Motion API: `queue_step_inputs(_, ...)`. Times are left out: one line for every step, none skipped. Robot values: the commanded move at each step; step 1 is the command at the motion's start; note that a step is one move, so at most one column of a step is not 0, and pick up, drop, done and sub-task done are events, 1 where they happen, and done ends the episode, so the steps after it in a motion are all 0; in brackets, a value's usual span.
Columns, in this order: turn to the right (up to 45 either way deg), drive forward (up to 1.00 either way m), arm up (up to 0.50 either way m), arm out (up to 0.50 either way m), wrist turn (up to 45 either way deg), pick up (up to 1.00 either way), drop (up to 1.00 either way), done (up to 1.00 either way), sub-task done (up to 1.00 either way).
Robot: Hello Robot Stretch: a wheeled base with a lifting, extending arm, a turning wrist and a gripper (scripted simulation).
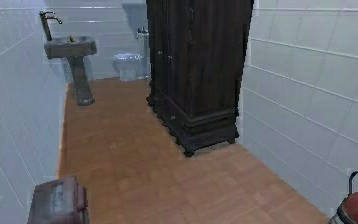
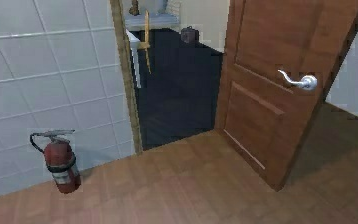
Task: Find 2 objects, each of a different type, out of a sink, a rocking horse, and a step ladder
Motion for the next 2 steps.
queue_step_inputs(-3.0, 0.00, 0.00, 0.00, 0.0, 0.00, 0.00, 0.00, 0.00)
queue_step_inputs(0.0, 0.80, 0.00, 0.00, 0.0, 0.00, 0.00, 0.00, 0.00)
